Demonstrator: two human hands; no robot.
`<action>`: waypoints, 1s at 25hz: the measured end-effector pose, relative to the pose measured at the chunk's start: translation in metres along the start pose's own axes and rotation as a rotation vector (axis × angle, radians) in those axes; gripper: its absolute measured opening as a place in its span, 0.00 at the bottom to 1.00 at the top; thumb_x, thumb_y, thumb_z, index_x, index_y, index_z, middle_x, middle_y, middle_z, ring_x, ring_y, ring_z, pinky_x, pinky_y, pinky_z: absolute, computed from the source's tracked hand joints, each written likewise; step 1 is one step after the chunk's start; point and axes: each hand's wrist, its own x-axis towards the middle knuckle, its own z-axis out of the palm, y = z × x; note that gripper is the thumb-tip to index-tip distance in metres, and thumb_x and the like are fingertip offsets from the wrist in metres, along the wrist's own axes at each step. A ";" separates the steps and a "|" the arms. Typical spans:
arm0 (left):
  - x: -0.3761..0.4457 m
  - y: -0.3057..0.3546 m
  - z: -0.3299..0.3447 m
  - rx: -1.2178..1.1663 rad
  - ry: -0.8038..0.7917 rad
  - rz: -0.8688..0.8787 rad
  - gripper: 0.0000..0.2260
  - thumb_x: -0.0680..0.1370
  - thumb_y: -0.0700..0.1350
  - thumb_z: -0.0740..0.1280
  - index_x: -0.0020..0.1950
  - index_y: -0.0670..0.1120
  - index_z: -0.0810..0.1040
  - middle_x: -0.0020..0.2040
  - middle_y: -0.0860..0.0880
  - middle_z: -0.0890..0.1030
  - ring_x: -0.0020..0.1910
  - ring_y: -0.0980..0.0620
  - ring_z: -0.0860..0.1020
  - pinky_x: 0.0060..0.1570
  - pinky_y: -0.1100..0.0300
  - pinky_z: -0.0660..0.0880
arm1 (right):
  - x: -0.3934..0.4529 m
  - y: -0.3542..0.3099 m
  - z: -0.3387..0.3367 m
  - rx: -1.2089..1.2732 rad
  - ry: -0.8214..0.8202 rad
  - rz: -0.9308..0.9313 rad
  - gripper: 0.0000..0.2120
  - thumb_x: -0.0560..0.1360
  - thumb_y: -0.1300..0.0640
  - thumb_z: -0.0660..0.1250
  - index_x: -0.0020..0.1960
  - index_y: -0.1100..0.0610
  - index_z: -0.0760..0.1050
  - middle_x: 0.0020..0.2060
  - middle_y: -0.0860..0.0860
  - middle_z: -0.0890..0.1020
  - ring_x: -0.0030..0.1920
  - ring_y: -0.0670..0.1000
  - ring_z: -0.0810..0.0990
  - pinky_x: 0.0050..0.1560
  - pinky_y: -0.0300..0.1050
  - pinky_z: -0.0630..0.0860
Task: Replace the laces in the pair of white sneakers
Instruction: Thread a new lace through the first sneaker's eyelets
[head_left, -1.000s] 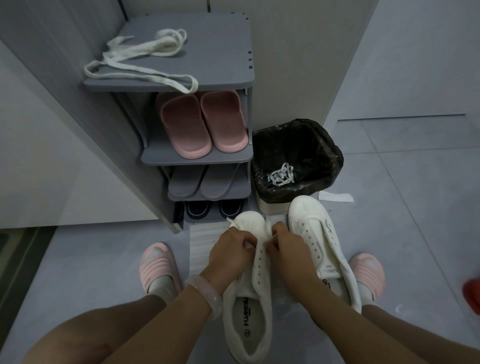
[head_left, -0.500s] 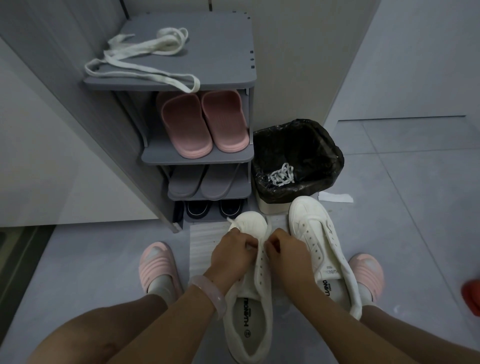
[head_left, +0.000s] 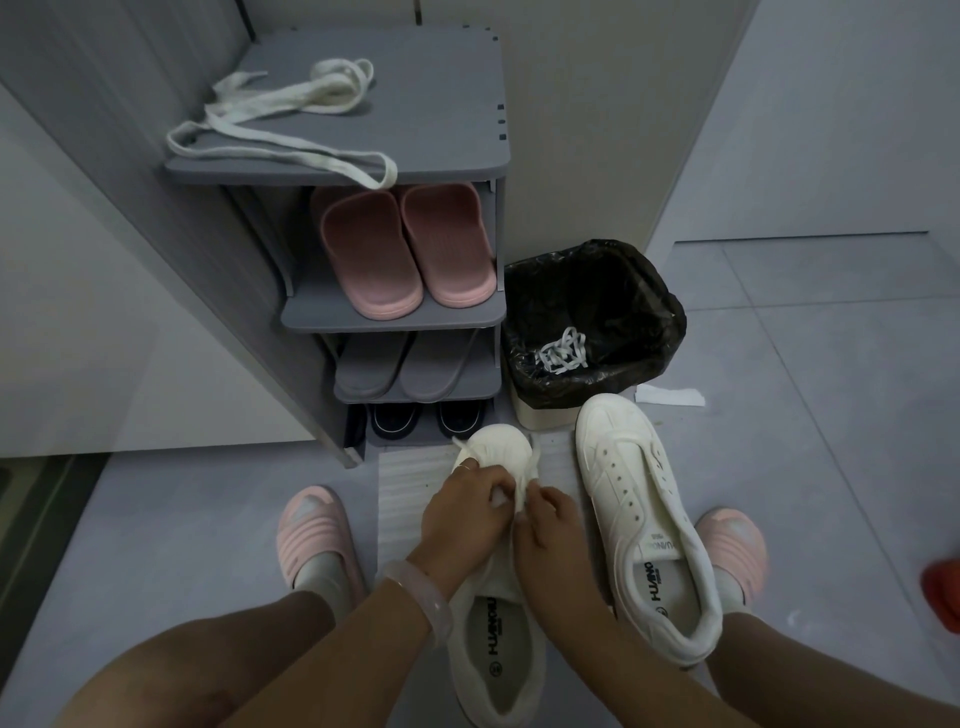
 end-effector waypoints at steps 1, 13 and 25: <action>0.001 0.000 0.000 0.013 -0.004 0.002 0.08 0.76 0.44 0.62 0.52 0.50 0.79 0.47 0.53 0.67 0.52 0.51 0.72 0.45 0.62 0.64 | 0.002 0.000 -0.003 0.022 -0.013 0.001 0.20 0.80 0.62 0.55 0.71 0.63 0.63 0.67 0.56 0.65 0.61 0.49 0.68 0.56 0.27 0.57; 0.006 -0.002 0.005 0.069 0.015 0.069 0.08 0.79 0.43 0.59 0.49 0.44 0.77 0.47 0.50 0.69 0.44 0.53 0.70 0.44 0.60 0.68 | -0.009 -0.006 -0.001 -0.048 -0.192 0.021 0.36 0.78 0.50 0.59 0.76 0.57 0.40 0.75 0.49 0.49 0.68 0.54 0.68 0.63 0.46 0.69; -0.016 -0.007 -0.104 0.194 0.304 0.142 0.06 0.78 0.44 0.63 0.49 0.44 0.78 0.47 0.50 0.71 0.42 0.52 0.73 0.42 0.61 0.65 | -0.009 -0.012 0.005 -0.321 -0.152 0.075 0.31 0.78 0.54 0.54 0.76 0.56 0.43 0.72 0.56 0.55 0.59 0.54 0.69 0.60 0.48 0.71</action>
